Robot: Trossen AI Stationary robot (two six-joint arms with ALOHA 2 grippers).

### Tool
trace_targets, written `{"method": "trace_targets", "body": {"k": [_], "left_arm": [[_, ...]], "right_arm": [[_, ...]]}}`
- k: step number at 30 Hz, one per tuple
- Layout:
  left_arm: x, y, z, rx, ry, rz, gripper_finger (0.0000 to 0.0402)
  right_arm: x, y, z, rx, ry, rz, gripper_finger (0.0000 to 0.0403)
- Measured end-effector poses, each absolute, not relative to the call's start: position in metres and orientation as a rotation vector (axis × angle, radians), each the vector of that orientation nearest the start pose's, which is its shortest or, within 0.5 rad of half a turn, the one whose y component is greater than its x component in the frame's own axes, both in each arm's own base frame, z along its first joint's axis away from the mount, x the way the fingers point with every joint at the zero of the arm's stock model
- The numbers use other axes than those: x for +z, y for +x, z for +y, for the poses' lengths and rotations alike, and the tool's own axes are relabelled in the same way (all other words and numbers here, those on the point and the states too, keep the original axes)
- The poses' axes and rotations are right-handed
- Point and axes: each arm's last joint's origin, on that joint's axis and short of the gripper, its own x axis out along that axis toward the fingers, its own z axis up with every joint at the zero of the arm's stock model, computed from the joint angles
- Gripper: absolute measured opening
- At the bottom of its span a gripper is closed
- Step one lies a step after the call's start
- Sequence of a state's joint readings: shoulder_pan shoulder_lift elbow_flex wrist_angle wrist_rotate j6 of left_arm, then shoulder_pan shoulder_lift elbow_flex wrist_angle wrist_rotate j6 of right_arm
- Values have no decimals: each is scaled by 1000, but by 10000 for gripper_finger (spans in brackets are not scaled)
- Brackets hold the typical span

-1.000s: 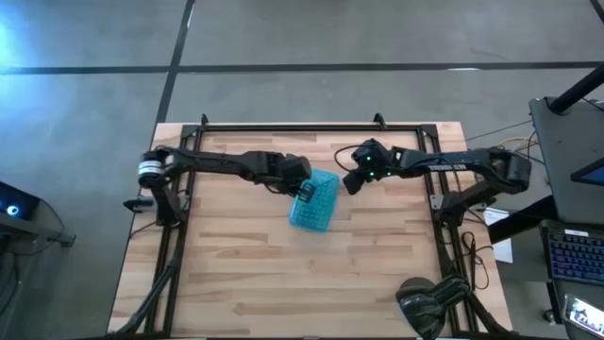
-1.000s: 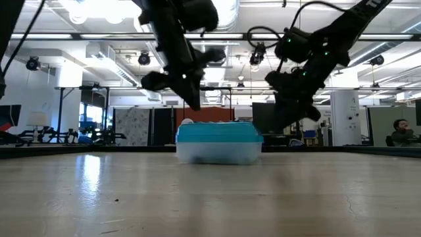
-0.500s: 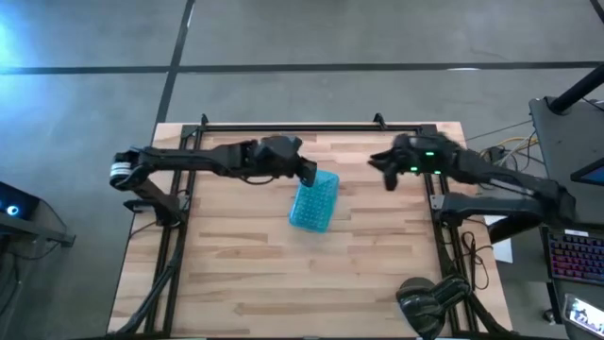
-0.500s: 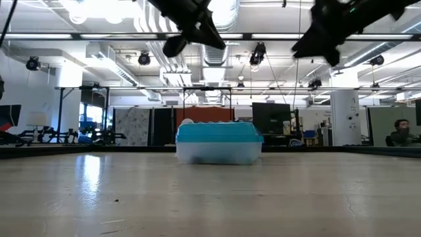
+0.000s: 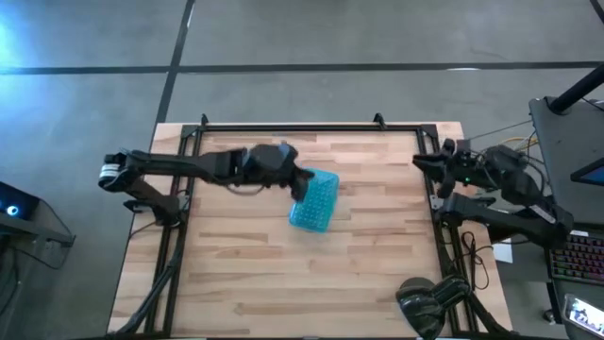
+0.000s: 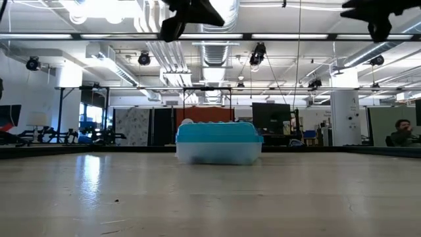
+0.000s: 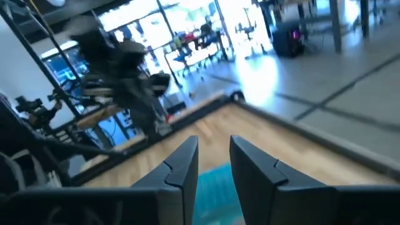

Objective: Pick & place school supplies into a supply box
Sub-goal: Return To Home Position

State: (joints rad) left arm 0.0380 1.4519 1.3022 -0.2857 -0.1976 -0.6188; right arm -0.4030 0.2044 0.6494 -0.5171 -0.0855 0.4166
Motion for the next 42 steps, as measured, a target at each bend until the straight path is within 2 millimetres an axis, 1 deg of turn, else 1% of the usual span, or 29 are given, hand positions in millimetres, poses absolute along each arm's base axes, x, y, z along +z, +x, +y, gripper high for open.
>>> {"method": "trace_targets", "body": {"k": [3, 7, 10, 13, 18, 21, 25, 29, 32, 34, 36, 38, 42], "left_arm": [[334, 330, 6, 306, -582, 307, 0], [311, 331, 1, 268, -620, 206, 0], [291, 327, 0, 251, -680, 145, 0], [273, 321, 0, 230, -715, 80, 0], [260, 310, -6, 163, -732, -35, 0], [248, 305, -5, 169, -742, -28, 0], [232, 299, -5, 194, -735, 32, 0], [214, 292, -4, 216, -727, 90, 0], [201, 283, -2, 227, -724, 136, 0], [192, 269, 0, 241, -721, 162, 0], [189, 257, 0, 239, -722, 152, 0], [177, 239, 0, 251, -717, 191, 0], [160, 211, 1, 262, -712, 221, 0]], "right_arm": [[288, 48, -17, -294, 488, 11, 79], [261, 53, -16, -182, 521, -62, 77], [248, 61, -18, -126, 514, -124, 79], [237, 71, -22, -105, 514, -141, 82], [212, 83, -26, -85, 562, -132, 88], [194, 87, -28, -101, 634, -84, 89], [171, 92, -30, -122, 653, -23, 84], [171, 94, -32, -136, 646, -42, 78], [169, 95, -29, -115, 651, -16, 74], [169, 96, -24, -66, 651, 3, 72], [170, 96, -19, -12, 647, 8, 72], [170, 97, -16, 17, 647, 17, 74], [171, 97, -12, 60, 643, 17, 79]]}}
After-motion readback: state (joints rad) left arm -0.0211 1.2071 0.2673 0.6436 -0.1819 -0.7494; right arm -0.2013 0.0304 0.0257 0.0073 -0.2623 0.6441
